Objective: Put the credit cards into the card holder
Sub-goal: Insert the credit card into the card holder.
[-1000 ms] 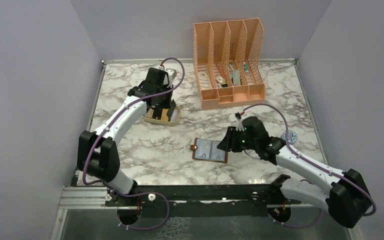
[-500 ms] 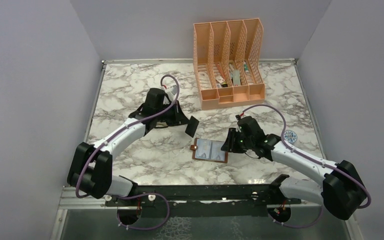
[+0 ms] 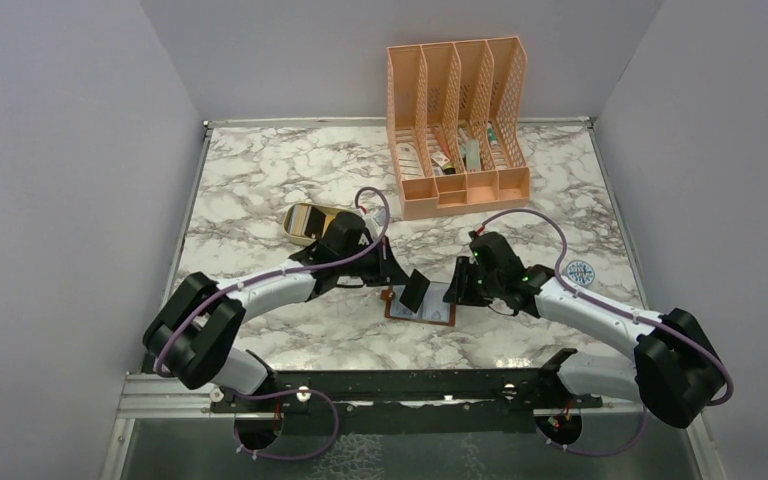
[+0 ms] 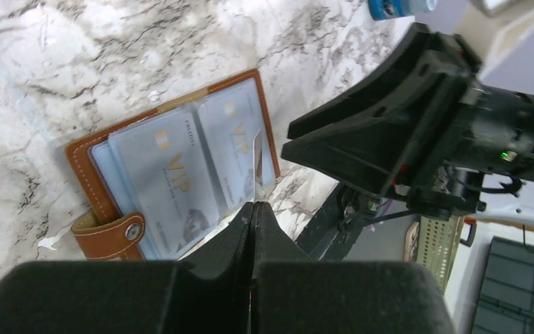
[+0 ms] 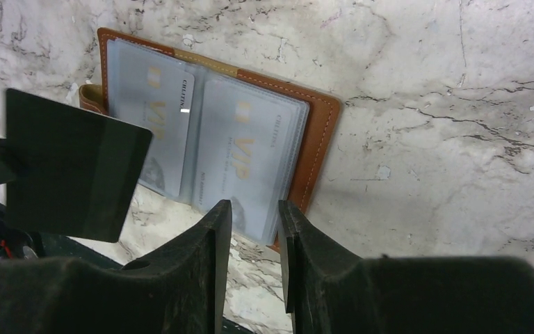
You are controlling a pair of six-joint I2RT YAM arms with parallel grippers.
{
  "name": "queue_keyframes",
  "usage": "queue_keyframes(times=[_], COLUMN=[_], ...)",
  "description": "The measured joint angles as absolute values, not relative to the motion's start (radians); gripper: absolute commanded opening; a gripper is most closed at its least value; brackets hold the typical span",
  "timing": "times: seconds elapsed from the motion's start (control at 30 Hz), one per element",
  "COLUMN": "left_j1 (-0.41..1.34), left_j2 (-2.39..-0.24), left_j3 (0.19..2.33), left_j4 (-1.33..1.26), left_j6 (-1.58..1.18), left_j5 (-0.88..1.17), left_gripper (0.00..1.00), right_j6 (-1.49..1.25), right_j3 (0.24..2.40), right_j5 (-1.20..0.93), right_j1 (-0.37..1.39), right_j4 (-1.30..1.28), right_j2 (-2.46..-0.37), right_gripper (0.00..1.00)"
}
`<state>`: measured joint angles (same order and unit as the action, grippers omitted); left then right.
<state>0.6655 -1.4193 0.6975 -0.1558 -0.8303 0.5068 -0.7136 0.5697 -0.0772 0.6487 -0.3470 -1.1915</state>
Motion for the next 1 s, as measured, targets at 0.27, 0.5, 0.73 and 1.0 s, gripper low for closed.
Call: queue_keyframes(times=[0.27, 0.5, 0.73, 1.0], left_j1=[0.683, 0.701, 0.713, 0.719], left_j2=[-1.494, -1.525, -1.547, -1.553], left_j3=[0.673, 0.671, 0.665, 0.664], left_j4=[-0.198, -0.216, -0.216, -0.215], left_j6=[-0.851, -0.851, -0.85, -0.846], left_j5=[0.471, 0.453, 0.426, 0.388], left_gripper=[0.0, 0.0, 0.0, 0.0], right_j6=[-0.714, -0.714, -0.714, -0.714], right_j3=[0.569, 0.564, 0.556, 0.551], right_j5=[-0.075, -0.075, -0.075, -0.075], right_j1=[0.649, 0.649, 0.649, 0.649], right_j4=[-0.334, -0.315, -0.308, -0.305], right_j2=[-1.202, -1.221, -1.223, -1.223], right_gripper=[0.3, 0.3, 0.3, 0.3])
